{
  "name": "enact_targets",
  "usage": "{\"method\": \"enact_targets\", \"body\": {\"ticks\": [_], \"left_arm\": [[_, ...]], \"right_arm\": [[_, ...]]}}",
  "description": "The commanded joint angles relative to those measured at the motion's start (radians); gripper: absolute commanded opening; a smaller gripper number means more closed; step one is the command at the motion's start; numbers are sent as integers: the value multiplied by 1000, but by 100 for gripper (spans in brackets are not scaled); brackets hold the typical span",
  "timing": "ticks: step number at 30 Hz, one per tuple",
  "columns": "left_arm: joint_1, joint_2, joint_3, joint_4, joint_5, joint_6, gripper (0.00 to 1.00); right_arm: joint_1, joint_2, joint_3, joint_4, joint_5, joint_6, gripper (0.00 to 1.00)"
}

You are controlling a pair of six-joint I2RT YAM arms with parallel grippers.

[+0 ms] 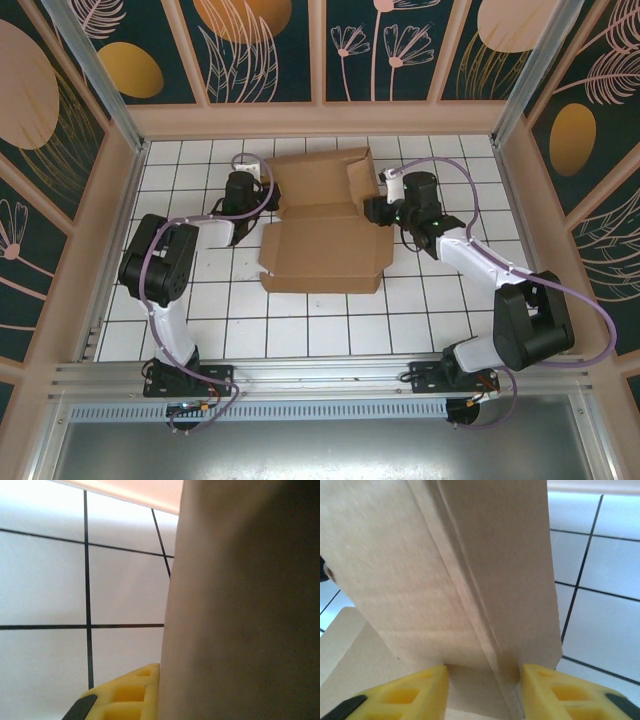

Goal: Fold the paper box

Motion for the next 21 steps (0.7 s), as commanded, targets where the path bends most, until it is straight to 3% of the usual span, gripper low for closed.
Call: {"method": "enact_targets", "body": {"ticks": [1,12,21], "left_arm": [[-23,-42,-12,-5,-77,66,0],[-76,-58,-15,-56,-254,165,0],[-92,-82,-107,-15,-306,162,0]], "right_arm": [[9,29,-4,77,66,16,38],[9,143,21,165,144,36,42],[9,190,-23,277,160,74,40]]}}
